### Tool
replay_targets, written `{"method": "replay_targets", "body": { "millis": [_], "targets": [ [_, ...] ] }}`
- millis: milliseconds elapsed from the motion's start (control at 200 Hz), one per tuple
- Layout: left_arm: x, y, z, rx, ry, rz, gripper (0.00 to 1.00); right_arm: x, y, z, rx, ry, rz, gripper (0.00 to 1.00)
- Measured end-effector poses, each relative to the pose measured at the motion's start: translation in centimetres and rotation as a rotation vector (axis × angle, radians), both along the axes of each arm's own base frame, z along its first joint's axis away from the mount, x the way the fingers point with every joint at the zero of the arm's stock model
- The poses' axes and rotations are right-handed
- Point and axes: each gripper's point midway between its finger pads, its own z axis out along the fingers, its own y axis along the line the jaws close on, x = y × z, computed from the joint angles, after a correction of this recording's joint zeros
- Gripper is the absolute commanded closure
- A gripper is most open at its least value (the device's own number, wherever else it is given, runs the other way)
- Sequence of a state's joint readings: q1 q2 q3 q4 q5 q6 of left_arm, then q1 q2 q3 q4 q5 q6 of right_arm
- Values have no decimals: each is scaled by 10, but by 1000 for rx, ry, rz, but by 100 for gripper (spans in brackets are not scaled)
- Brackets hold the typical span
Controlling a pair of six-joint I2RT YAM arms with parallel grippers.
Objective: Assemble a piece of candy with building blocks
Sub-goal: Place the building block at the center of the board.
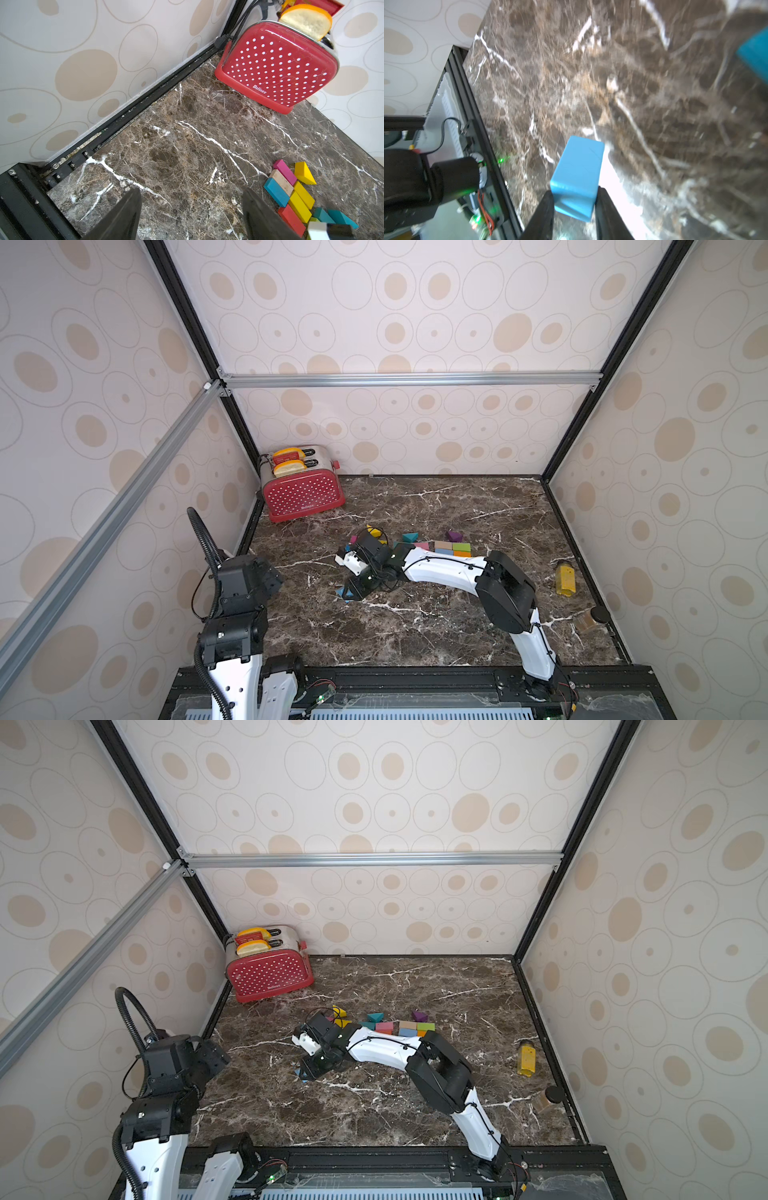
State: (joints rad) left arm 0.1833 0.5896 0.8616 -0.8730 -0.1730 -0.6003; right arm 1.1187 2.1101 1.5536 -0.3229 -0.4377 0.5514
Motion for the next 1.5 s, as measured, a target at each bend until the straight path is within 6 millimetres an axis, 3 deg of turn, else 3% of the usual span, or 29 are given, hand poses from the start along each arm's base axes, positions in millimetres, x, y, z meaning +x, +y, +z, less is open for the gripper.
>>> {"method": "replay_targets", "body": {
  "millis": [175, 411, 641, 921, 1127, 1227, 1402, 1502],
  "targets": [
    [15, -25, -9, -63, -9, -147, 24, -6, -20, -34, -22, 118, -63, 67],
    [33, -57, -19, -130, 9, -322, 23, 10, -27, -37, 60, 234, -180, 65],
    [36, -62, -19, -141, 5, -350, 22, 24, -35, -37, 101, 293, -268, 58],
    [36, -63, -20, -142, 8, -355, 21, 28, -46, -38, 126, 310, -319, 57],
    [37, -67, -20, -146, 6, -374, 21, 29, -52, -31, 119, 254, -308, 49],
    [41, -78, -23, -157, 22, -431, 23, 31, -62, -10, 117, 177, -296, 45],
    [44, -120, -40, -157, 115, -597, 27, 38, -88, 82, 225, -81, -269, 42],
    [42, -147, -56, -178, 165, -679, 29, 38, -116, 111, 267, -190, -283, 41]
  ]
}}
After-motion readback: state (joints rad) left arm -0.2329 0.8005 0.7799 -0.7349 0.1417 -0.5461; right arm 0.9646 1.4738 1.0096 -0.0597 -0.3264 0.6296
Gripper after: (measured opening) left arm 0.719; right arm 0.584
